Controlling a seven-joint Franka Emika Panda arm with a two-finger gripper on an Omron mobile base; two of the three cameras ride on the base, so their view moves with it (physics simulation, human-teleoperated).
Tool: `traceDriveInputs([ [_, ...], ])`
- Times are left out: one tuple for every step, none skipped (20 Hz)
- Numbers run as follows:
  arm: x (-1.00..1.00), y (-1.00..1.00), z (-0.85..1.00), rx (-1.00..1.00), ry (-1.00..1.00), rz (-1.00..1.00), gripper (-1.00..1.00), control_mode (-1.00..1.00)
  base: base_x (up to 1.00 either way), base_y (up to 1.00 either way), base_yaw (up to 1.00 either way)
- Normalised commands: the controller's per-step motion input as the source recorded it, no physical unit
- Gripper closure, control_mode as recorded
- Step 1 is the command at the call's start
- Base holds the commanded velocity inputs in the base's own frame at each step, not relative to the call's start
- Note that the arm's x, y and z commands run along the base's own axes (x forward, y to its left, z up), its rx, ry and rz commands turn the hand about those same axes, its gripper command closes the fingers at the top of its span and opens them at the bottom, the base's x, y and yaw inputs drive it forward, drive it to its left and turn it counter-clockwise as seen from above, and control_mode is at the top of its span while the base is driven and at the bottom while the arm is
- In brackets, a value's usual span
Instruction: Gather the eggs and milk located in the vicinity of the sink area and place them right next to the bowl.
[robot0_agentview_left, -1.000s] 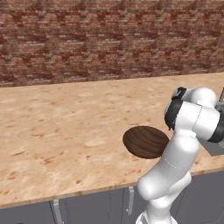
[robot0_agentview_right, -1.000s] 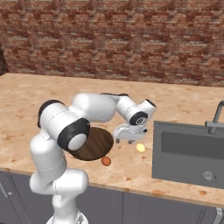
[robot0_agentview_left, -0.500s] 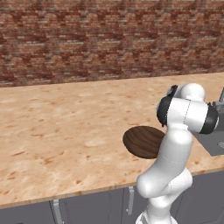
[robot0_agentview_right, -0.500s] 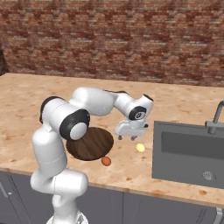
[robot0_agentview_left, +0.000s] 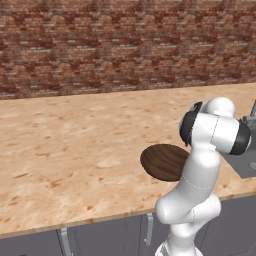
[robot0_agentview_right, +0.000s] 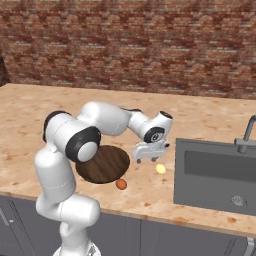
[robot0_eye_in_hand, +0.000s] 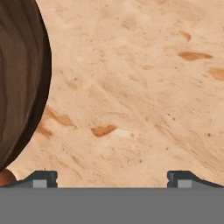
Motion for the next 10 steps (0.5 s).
traceDriveInputs([
  [0.00, 0.00, 0.00, -0.20, 0.00, 0.00, -1.00, -1.00, 0.00, 0.00, 0.00],
  [0.00, 0.00, 0.00, -0.21, 0.00, 0.00, -1.00, -1.00, 0.00, 0.00, 0.00],
  [0.00, 0.00, 0.08, -0.20, 0.00, 0.01, -1.00, -1.00, 0.00, 0.00, 0.00],
  [0.00, 0.00, 0.16, -0.17, 0.00, 0.00, -1.00, -1.00, 0.00, 0.00, 0.00],
  [0.00, 0.00, 0.22, -0.11, 0.00, 0.00, -1.00, -1.00, 0.00, 0.00, 0.00],
  [0.00, 0.00, 0.32, -0.07, 0.00, 0.00, -1.00, -1.00, 0.00, 0.00, 0.00],
  [0.00, 0.00, 0.35, -0.05, 0.00, 0.00, -1.00, -1.00, 0.00, 0.00, 0.00],
  [-0.01, 0.00, 0.36, -0.05, 0.00, 0.00, -1.00, -1.00, 0.00, 0.00, 0.00],
  [-0.02, 0.00, 0.36, -0.05, 0.00, 0.00, -1.00, -1.00, 0.00, 0.00, 0.00],
  [-0.04, 0.00, 0.29, -0.05, 0.00, 0.00, -1.00, -1.00, 0.00, 0.00, 0.00],
])
